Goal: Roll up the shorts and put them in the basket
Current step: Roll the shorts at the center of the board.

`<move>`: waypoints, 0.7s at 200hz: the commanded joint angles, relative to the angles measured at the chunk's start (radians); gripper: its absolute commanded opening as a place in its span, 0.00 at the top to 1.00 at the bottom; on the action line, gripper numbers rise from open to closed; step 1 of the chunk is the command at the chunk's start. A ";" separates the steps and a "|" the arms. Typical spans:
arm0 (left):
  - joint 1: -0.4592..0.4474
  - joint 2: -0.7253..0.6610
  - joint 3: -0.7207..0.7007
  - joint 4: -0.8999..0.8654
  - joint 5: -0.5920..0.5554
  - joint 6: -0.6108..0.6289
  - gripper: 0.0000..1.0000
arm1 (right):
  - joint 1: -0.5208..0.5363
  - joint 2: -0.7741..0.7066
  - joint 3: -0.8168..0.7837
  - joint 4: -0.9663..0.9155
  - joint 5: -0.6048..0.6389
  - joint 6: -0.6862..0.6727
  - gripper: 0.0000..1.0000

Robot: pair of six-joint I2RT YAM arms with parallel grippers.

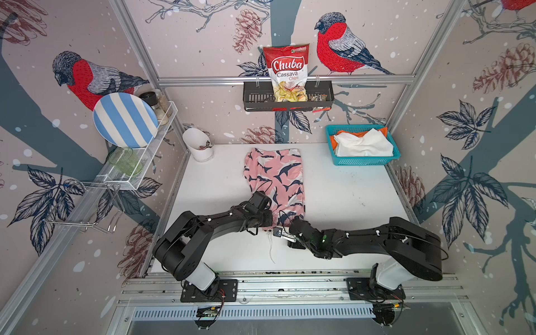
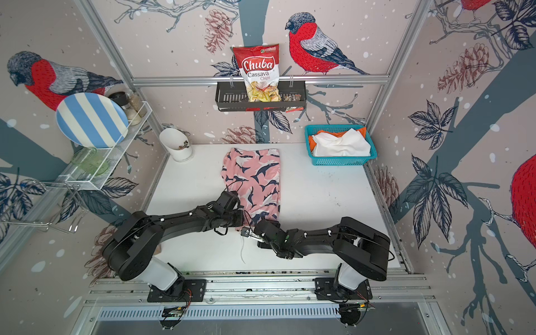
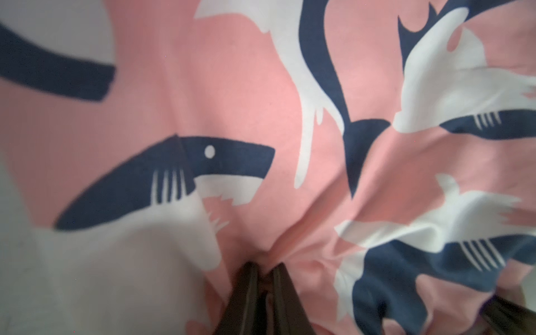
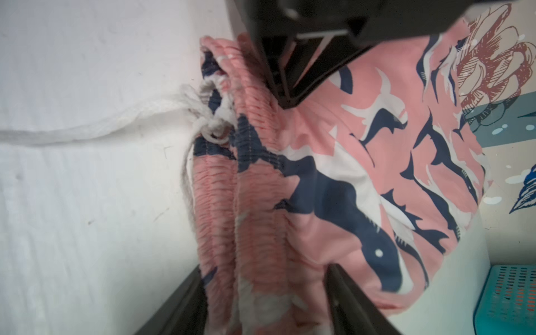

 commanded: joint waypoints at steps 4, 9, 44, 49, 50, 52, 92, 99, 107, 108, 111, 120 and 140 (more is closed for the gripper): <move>0.001 0.003 -0.014 -0.187 -0.061 -0.003 0.84 | -0.021 -0.056 -0.015 -0.040 -0.009 0.010 0.60; 0.001 0.000 -0.015 -0.187 -0.063 -0.003 0.84 | -0.028 -0.065 -0.021 -0.041 -0.015 0.012 0.65; 0.001 -0.006 -0.015 -0.180 -0.051 -0.006 0.84 | -0.047 -0.100 -0.019 -0.076 -0.074 0.015 0.93; 0.001 -0.007 -0.014 -0.176 -0.050 -0.005 0.84 | -0.047 -0.105 -0.014 -0.085 -0.094 0.018 0.98; 0.001 -0.007 -0.014 -0.175 -0.050 -0.005 0.84 | -0.047 -0.106 -0.012 -0.088 -0.098 0.018 0.99; 0.001 -0.008 -0.014 -0.174 -0.050 -0.004 0.84 | -0.047 -0.106 -0.008 -0.094 -0.108 0.020 1.00; 0.003 -0.016 0.014 -0.149 -0.089 0.017 0.76 | -0.047 -0.131 0.069 -0.220 -0.349 0.107 1.00; 0.007 -0.019 0.019 -0.136 -0.101 0.024 0.75 | -0.049 -0.131 0.086 -0.246 -0.398 0.138 1.00; 0.014 -0.029 0.025 -0.125 -0.114 0.029 0.73 | -0.056 -0.128 0.105 -0.264 -0.447 0.179 1.00; 0.015 -0.031 0.026 -0.124 -0.118 0.029 0.73 | -0.056 -0.126 0.107 -0.265 -0.454 0.185 1.00; 0.018 -0.038 0.029 -0.125 -0.136 0.026 0.72 | -0.059 -0.124 0.114 -0.271 -0.474 0.198 1.00; 0.035 -0.070 0.037 -0.135 -0.172 0.013 0.68 | -0.071 -0.111 0.129 -0.277 -0.523 0.238 1.00; 0.071 -0.192 0.050 -0.175 -0.199 0.004 0.59 | -0.104 -0.068 0.158 -0.259 -0.627 0.324 1.00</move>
